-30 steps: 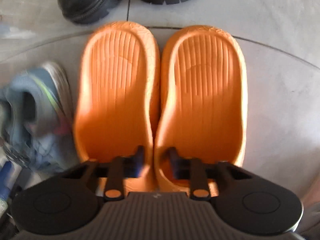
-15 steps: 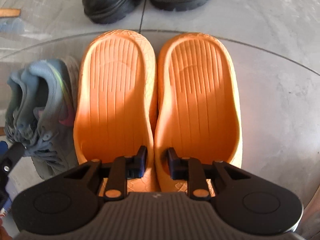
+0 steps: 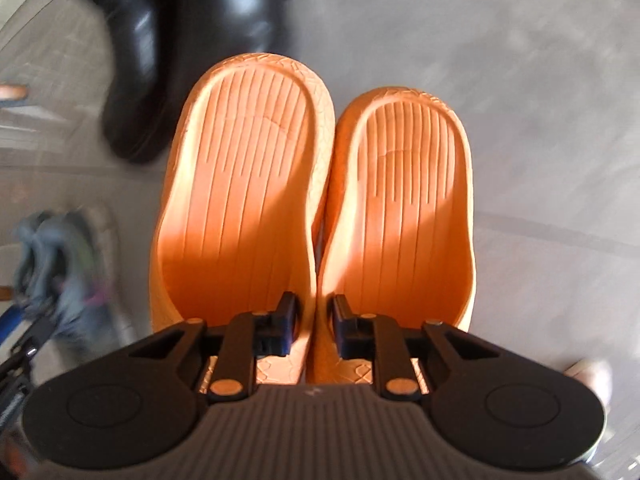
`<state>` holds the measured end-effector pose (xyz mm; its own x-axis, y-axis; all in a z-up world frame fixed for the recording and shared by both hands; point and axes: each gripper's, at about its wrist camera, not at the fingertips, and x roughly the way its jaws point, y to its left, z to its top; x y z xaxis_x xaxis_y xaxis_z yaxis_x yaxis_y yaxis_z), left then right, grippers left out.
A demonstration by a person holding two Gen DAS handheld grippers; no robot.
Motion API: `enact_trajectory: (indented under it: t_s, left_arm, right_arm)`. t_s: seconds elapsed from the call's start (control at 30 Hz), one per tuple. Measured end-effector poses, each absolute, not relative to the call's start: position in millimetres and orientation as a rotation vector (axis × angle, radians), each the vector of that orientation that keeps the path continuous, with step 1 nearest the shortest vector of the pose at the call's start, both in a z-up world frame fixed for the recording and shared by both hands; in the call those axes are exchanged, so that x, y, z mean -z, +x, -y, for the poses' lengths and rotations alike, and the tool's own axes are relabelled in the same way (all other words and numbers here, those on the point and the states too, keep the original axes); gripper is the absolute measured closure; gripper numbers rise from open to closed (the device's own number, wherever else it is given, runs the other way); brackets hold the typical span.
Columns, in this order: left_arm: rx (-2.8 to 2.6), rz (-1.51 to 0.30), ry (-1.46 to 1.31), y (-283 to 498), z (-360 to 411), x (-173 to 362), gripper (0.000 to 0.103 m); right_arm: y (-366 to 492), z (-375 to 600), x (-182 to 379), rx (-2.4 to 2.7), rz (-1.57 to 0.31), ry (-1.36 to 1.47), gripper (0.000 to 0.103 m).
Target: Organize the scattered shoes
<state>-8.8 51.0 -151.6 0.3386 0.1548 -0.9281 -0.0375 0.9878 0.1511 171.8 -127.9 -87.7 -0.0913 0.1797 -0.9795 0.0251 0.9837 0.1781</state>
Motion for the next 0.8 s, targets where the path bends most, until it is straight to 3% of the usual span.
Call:
enact_trajectory:
  t_s: [0.17, 0.27, 0.33, 0.5, 0.57, 0.6, 0.63, 0.8]
  left_arm:
    - [-0.115, -1.215, 0.162, 18, -10, 146, 0.042]
    - [-0.111, -1.207, 0.204, 44, 20, 139, 0.042]
    - [-0.127, -1.203, 0.232, 60, 40, 134, 0.042]
    - [-0.148, -1.224, 0.217, 94, 84, 116, 0.042]
    - [-0.117, -1.241, 0.189, 107, 106, 110, 0.042]
    - [-0.098, -1.242, 0.192, 113, 117, 108, 0.042]
    - [-0.084, -1.235, 0.208, 119, 126, 109, 0.042]
    - [0.032, -1.176, 0.351, 146, 187, 144, 0.042]
  right_arm:
    - [242, 207, 89, -0.024, -1.57, 0.091, 0.083]
    - [286, 246, 90, -0.006, -1.529, 0.097, 0.089]
    - [317, 272, 91, 0.003, -1.503, 0.104, 0.1]
    - [364, 292, 89, -0.092, -1.57, 0.079, 0.092]
    - [348, 293, 77, -0.149, -1.551, 0.085, 0.067]
    - [341, 292, 72, -0.168, -1.55, 0.069, 0.031]
    - [336, 291, 67, -0.193, -1.55, 0.057, 0.014]
    - [272, 304, 43, -0.456, -1.33, 0.068, 0.014]
